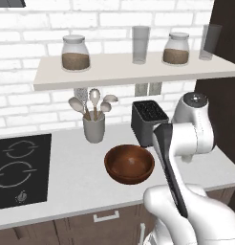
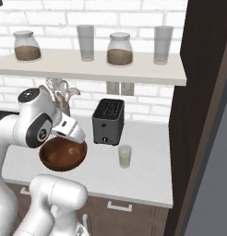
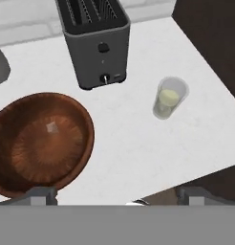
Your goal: Grab a lemon wedge from the fridge and one ice cube from the ice bowl, and put them in the glass of lemonade.
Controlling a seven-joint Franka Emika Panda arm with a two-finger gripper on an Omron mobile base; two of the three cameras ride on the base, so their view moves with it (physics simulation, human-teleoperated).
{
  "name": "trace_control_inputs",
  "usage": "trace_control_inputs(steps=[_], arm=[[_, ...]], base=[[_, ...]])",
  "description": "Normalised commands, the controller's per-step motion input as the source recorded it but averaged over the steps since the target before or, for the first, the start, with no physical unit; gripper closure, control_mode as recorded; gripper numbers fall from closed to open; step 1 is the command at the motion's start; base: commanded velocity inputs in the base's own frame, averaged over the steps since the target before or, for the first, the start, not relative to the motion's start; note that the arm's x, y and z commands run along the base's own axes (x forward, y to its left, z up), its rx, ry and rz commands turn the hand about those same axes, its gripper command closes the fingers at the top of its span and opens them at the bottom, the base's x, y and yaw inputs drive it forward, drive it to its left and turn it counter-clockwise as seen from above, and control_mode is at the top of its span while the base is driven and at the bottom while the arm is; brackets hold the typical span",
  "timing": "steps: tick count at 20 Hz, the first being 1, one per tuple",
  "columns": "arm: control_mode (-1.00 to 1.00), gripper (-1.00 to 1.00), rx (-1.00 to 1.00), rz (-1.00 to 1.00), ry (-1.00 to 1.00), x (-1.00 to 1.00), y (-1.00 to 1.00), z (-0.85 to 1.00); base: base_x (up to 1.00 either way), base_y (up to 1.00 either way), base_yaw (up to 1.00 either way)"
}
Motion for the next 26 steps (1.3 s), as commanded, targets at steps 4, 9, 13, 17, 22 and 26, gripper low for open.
trace_control_inputs(steps=[4, 9, 13, 17, 22, 26], arm=[[-1.0, -1.0, 0.15, 0.02, -0.11, -0.59, -0.07, 0.19], [-1.0, -1.0, 0.03, 0.07, -0.09, -0.32, 0.0, 0.22], [-1.0, -1.0, 0.0, 0.0, 0.0, 0.0, 0.0, 0.0], [-1.0, -1.0, 0.0, 0.0, 0.0, 0.0, 0.0, 0.0], [1.0, -1.0, 0.0, 0.0, 0.0, 0.0, 0.0, 0.0], [1.0, -1.0, 0.0, 0.0, 0.0, 0.0, 0.0, 0.0]], base=[[0.0, 0.0, 0.0], [0.0, 0.0, 0.0], [0.0, 0.0, 0.0], [0.0, 0.0, 0.0], [-0.3, 0.0, 0.0], [-0.88, -0.35, -0.03]])
